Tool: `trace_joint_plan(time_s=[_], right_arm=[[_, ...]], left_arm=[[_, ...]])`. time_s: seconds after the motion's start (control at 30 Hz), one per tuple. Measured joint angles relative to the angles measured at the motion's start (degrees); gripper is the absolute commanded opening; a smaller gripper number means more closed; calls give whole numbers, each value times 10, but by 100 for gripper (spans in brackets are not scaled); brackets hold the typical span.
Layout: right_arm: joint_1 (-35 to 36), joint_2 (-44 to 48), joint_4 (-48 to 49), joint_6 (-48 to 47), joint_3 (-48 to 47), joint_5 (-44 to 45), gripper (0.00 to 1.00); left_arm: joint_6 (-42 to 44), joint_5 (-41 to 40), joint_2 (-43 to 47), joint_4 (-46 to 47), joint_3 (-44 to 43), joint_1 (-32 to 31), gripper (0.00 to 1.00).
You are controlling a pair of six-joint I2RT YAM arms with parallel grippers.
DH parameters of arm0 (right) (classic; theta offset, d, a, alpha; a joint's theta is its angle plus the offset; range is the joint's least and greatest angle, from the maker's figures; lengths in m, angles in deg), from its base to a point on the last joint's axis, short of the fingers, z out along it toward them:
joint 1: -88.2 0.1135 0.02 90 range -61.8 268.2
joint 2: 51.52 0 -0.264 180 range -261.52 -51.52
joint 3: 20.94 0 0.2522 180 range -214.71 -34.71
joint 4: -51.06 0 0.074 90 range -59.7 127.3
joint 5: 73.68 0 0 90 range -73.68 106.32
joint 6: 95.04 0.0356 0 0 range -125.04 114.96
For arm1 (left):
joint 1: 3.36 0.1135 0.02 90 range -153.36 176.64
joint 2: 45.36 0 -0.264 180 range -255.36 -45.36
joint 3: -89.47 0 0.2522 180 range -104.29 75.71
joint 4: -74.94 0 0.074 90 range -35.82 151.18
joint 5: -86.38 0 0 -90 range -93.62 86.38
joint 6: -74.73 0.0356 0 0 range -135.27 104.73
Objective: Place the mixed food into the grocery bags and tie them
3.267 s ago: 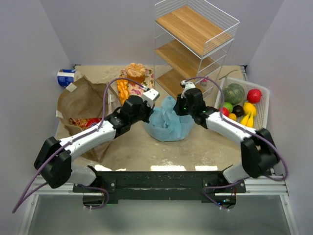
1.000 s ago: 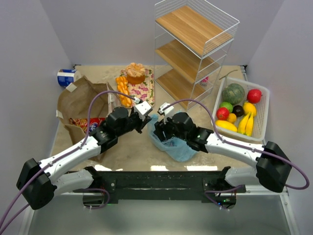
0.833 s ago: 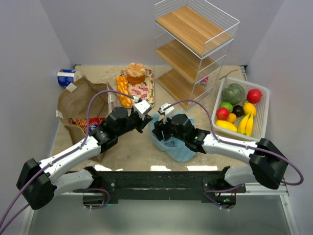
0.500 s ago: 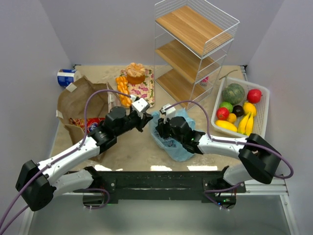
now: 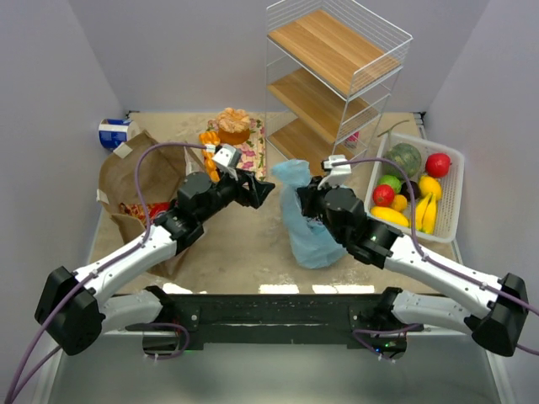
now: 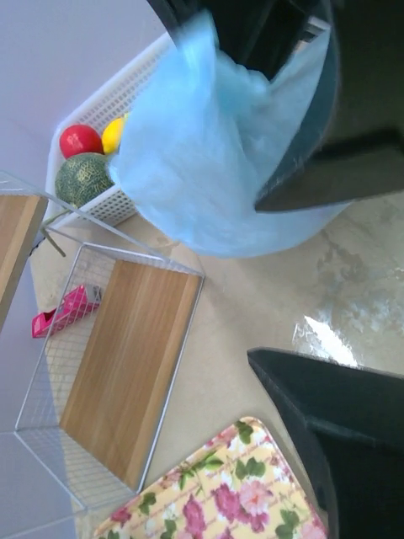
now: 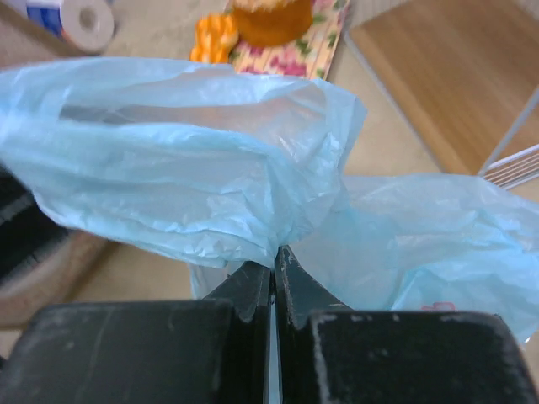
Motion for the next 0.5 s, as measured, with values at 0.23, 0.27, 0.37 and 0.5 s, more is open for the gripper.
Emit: trace_joint_plan(time_s=[0.23, 0.27, 0.37, 0.5], right_arm=[[0, -14, -46, 29, -32, 70, 0], [0, -25, -52, 33, -32, 73, 0], [0, -51, -63, 39, -34, 78, 0], [0, -71, -80, 45, -52, 87, 0]], left_arm=[[-91, 55, 9, 30, 3, -26, 90], [-104, 67, 14, 44, 8, -33, 90], [-134, 90, 20, 76, 23, -59, 90], [-150, 96, 5, 75, 28, -92, 89]])
